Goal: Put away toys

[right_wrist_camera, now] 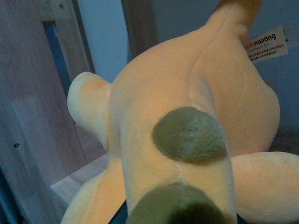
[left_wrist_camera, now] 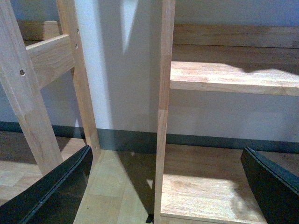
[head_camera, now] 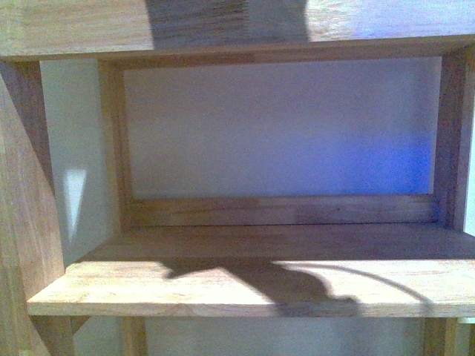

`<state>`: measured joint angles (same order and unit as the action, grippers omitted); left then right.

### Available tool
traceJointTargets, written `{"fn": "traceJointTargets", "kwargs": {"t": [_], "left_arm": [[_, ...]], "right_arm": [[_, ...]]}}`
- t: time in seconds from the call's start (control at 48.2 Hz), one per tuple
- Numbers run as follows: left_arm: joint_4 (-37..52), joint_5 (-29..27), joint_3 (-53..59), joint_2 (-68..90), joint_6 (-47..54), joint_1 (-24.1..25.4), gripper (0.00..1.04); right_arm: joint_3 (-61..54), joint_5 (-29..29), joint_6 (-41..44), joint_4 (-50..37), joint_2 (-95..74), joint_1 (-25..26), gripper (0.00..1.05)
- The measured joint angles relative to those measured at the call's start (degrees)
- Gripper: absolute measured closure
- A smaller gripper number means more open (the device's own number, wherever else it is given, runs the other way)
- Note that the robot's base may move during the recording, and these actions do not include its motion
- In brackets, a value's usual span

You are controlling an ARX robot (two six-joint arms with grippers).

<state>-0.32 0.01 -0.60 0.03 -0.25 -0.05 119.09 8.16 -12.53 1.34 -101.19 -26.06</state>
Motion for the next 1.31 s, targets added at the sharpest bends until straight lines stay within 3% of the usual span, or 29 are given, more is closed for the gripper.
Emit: {"fn": "traceJointTargets", "kwargs": {"t": [0.602, 0.789, 1.121, 1.308], "left_arm": [[0.0, 0.0, 0.0, 0.0, 0.0, 0.0, 0.06], [0.0, 0.0, 0.0, 0.0, 0.0, 0.0, 0.06], [0.0, 0.0, 0.0, 0.0, 0.0, 0.0, 0.06], [0.0, 0.0, 0.0, 0.0, 0.0, 0.0, 0.06]], "right_arm": [[7.1, 5.0, -7.2, -4.8, -8.0, -1.4, 0.96], [6.9, 6.6, -11.6, -8.7, -8.6, 1.2, 0.96], [9.2, 9.2, -15.7, -6.2, -11.6, 4.3, 0.96], [10.3, 9.2, -14.4, -5.4, -12.0, 3.8, 0.67]]}}
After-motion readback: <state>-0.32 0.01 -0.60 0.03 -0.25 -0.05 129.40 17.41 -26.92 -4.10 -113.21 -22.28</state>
